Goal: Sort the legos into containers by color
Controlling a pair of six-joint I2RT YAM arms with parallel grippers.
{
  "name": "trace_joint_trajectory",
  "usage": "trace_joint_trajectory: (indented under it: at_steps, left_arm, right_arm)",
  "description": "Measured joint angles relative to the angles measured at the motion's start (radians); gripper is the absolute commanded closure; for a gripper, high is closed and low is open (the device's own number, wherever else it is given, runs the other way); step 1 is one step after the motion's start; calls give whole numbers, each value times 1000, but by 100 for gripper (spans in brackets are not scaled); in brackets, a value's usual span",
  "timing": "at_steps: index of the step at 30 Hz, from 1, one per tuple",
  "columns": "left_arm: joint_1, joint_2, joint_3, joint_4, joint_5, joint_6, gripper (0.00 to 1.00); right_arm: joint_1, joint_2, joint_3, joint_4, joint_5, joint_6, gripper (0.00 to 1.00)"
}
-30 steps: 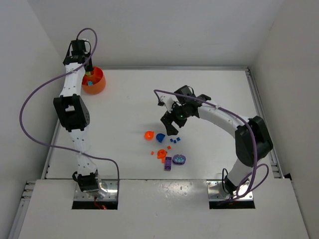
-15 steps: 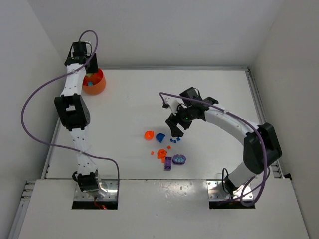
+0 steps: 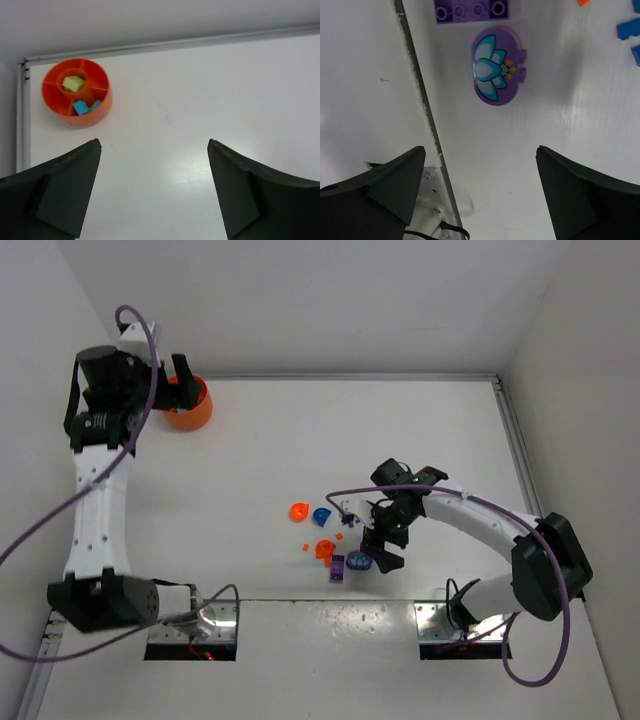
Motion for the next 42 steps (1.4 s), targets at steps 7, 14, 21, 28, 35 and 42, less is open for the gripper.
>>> trace_joint_trajectory:
  at_steps: [7, 14, 21, 28, 35, 42]
  left_arm:
    - [0, -242, -272, -6, 180, -26, 4]
    - [0, -313, -372, -46, 229, -36, 4]
    - [0, -367, -429, -46, 253, -43, 4]
    - [0, -381, -475, -45, 287, -79, 10]
    - [25, -430, -544, -45, 373, -140, 12]
    - [26, -345, -571, -34, 617, -193, 23]
  right_arm:
    - [77, 33, -31, 61, -3, 7, 7]
    - [107, 126, -49, 198, 23, 80, 9]
    - [129, 217, -50, 276, 53, 119, 26]
    - [132, 229, -52, 303, 55, 132, 70]
    - [129, 82, -34, 275, 70, 138, 82]
    - [127, -6, 248, 291, 36, 198, 92]
